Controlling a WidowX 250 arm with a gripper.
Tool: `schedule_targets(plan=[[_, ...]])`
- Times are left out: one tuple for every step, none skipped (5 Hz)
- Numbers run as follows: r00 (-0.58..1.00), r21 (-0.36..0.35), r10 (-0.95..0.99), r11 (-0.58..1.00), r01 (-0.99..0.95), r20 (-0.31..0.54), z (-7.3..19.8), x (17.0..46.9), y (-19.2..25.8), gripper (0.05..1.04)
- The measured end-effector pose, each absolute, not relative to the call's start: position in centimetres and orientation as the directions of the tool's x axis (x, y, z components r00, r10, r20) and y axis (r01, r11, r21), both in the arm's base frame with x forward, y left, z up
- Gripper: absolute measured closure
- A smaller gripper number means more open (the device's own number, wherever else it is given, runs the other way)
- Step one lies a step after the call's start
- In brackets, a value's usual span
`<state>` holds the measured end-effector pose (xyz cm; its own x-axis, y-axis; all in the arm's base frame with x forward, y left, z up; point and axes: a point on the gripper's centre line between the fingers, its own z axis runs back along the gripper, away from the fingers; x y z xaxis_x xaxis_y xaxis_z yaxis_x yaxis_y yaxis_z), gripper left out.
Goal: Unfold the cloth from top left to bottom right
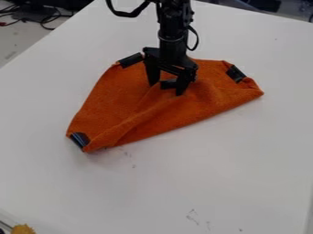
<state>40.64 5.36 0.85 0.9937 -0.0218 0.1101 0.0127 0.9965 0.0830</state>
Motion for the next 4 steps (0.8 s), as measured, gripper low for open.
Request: schedule_targets(plan=[[0.994,0.09,-0.029,0.996,0.019,0.108,0.93,40.71,5.4,0.085],[0.992,0.121,-0.054,0.992,0.04,0.116,1.12,40.96,5.01,0.085],[0.99,0.163,-0.074,0.985,0.054,0.117,1.41,40.47,4.64,0.085],[0.99,0.178,-0.065,0.983,0.042,0.124,1.72,40.07,4.41,0.085]])
